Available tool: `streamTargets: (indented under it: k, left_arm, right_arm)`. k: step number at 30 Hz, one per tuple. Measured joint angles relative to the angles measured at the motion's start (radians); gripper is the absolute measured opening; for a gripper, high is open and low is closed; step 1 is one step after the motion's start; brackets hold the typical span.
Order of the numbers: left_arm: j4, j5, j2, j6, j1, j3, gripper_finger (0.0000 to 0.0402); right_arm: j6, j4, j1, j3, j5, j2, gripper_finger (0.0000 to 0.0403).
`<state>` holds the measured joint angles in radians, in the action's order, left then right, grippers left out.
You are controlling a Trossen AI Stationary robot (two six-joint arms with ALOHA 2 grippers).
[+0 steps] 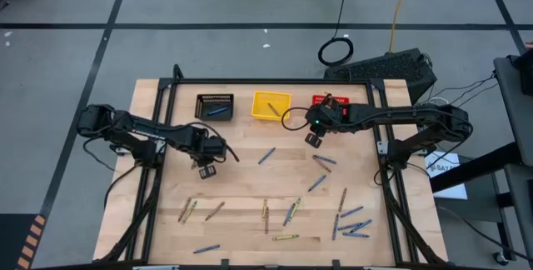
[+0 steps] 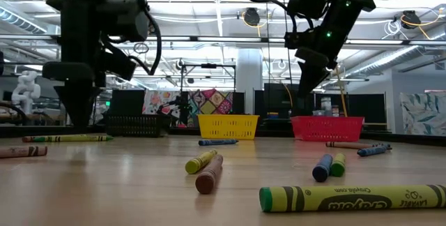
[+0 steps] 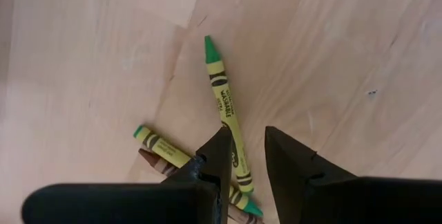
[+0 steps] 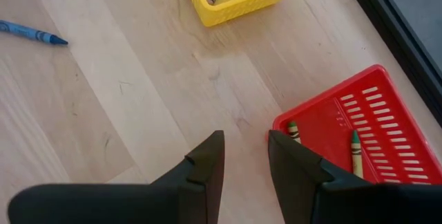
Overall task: Sort crayons
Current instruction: Put the green crayon into the red bin
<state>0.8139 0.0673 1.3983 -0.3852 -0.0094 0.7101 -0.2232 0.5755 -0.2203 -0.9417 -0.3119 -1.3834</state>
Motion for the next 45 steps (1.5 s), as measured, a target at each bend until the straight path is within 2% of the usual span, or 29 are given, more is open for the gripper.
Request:
streamTargets:
  k: [6,13,20,28,39,45]
  left_arm:
    - [0.001,0.011,0.000,0.005,0.051,0.000,0.0080]
    - [-0.002,-0.037,0.000,0.020,0.082,0.000,0.0080]
    - [-0.005,-0.064,0.000,0.027,0.082,-0.003,0.0080]
    - [-0.047,-0.071,0.000,-0.002,0.081,-0.078,0.0080]
    - [-0.094,-0.137,0.011,0.025,0.081,-0.079,0.0079]
    - [-0.122,-0.142,0.025,0.027,0.081,-0.078,0.0043]
  right_arm:
    - [0.000,0.000,0.000,0.000,0.000,0.000,0.0100]
    - [0.000,0.000,0.000,0.000,0.001,0.000,0.0100]
    - [0.000,0.001,0.000,0.000,0.001,0.000,0.0100]
    - [0.000,0.001,0.000,0.000,0.001,0.000,0.0100]
    - [0.000,-0.003,0.000,0.000,0.001,0.000,0.0100]
    - [0.000,-0.003,0.000,0.000,0.001,0.000,0.0100]
